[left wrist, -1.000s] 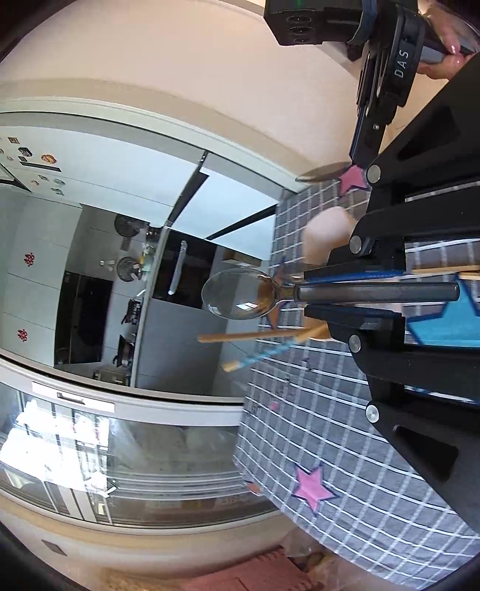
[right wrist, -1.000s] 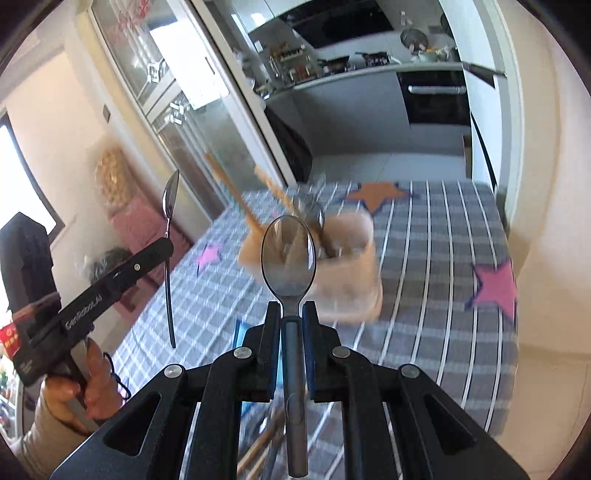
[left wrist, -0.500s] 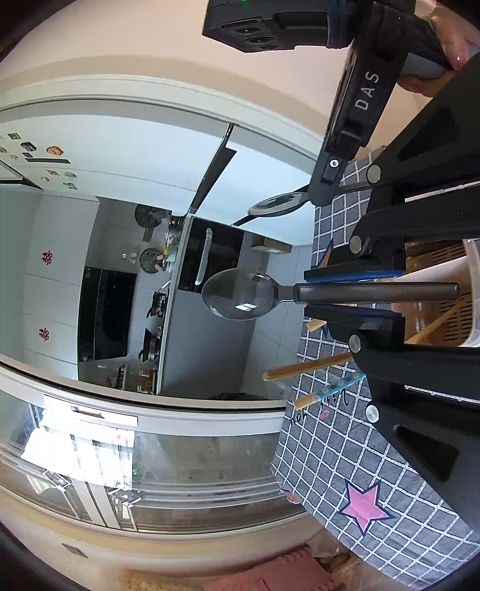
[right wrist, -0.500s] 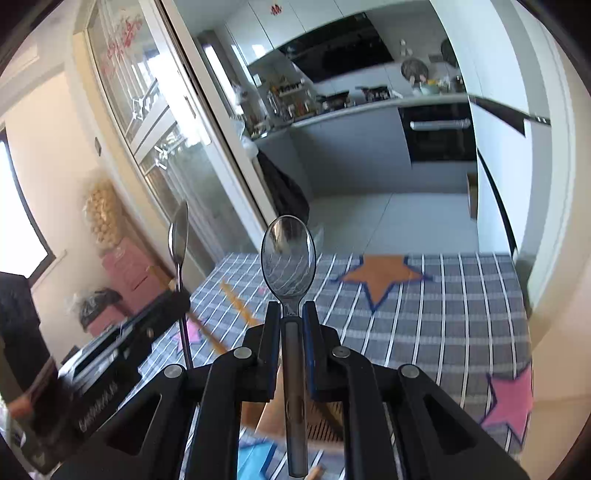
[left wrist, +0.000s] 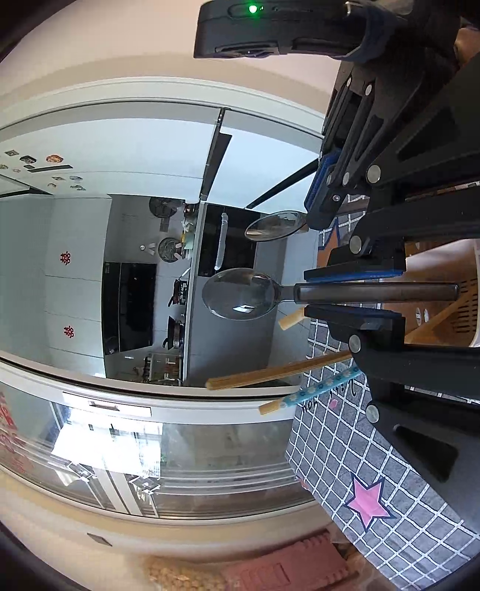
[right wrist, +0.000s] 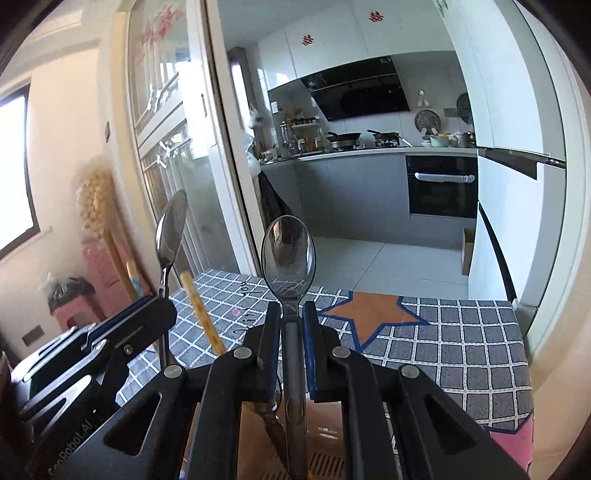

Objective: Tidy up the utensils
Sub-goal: 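Carry both spoons to the pink-white holder and release them inside with both grippers, then move both grippers back down toward the remaining spoons on the table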

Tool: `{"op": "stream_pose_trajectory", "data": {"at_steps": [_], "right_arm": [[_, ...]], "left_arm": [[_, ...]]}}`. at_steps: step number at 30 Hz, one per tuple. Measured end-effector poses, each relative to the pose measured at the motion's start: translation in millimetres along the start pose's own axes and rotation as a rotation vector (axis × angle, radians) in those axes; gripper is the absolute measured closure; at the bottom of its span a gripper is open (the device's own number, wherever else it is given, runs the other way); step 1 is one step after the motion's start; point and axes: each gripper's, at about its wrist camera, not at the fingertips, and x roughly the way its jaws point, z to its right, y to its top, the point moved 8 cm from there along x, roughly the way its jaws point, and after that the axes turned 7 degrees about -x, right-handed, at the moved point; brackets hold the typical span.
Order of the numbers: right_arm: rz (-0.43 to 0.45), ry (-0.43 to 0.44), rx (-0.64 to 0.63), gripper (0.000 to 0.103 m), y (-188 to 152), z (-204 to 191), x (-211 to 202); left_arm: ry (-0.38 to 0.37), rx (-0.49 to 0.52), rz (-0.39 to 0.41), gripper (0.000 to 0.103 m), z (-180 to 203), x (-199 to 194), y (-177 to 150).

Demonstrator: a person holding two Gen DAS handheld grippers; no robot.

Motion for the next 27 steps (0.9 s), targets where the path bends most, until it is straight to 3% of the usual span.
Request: {"op": "stream_pose_trajectory", "data": {"at_steps": [18, 20, 22, 27], "right_arm": [[-0.032, -0.011, -0.059, 0.09, -31, -4, -10], [-0.044, -0.001, -0.055, 0.086, -32, -5, -11], [-0.044, -0.002, -0.047, 0.071, -31, -4, -14], [-0.034, -0.017, -0.025, 0.063, -25, -1, -25]], "left_arm": [[0.056, 0.045, -0.092, 0.061, -15, 0, -38], [0.056, 0.044, -0.098, 0.061, -17, -1, -39], [0.057, 0.042, -0.103, 0.061, -18, -2, -39], [0.064, 0.027, -0.123, 0.061, -21, -4, -37]]}}
